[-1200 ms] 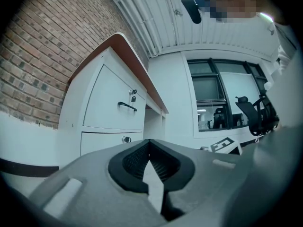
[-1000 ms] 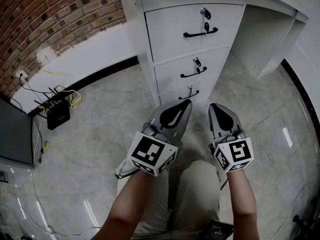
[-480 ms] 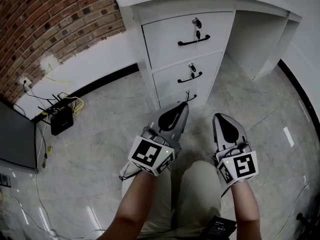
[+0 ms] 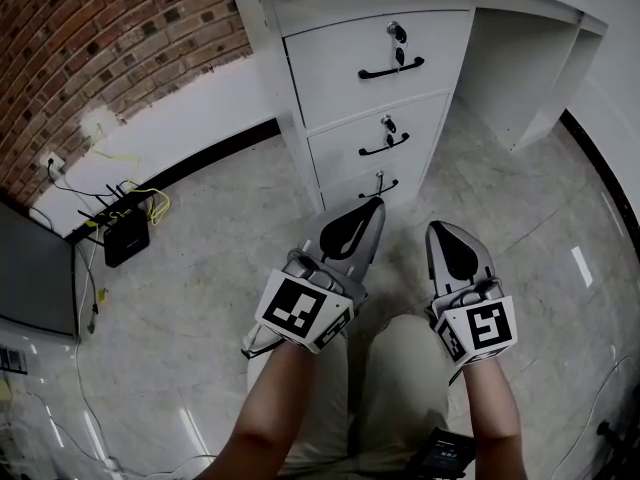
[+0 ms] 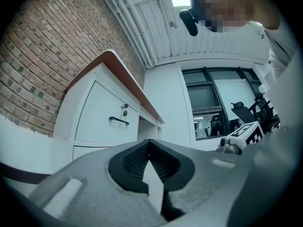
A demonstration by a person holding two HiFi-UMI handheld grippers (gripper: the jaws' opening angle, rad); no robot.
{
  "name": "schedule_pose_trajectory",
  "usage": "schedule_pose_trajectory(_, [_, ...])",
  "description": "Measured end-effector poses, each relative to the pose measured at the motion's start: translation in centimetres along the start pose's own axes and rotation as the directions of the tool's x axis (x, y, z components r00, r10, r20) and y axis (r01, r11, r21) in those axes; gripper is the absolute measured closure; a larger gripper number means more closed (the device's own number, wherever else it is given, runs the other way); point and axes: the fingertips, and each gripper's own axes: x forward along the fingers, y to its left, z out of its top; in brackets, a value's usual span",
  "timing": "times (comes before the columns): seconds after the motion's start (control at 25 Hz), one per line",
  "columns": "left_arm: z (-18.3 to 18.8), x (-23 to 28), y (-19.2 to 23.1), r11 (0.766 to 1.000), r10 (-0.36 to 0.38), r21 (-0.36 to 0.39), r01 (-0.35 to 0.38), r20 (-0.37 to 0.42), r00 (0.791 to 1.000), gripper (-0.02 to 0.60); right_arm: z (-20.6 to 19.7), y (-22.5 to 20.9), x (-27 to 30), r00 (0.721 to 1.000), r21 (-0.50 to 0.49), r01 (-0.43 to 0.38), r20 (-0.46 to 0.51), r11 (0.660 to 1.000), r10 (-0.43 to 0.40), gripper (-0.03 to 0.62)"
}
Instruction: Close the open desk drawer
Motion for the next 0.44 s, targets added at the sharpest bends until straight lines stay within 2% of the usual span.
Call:
schedule_pose_trajectory(0.12, [0.21,-0.11,-0.01,1.000,-0.008,0.004,0.008,0.003,1.000,0.577,-0.12,-0.08,0.05,1.000,0.005,0.006,-0.003,1.000,-0.006,0.583])
schedule_pose_trajectory(0.44, [-0.10,-0.86,0.70,0.999,0.011,-0.047,-0.011,0.009,1.000,0.577,-0.41,0.00,0.04,1.000,0.010,0.018,-0.013,1.000,-0.018,0.583])
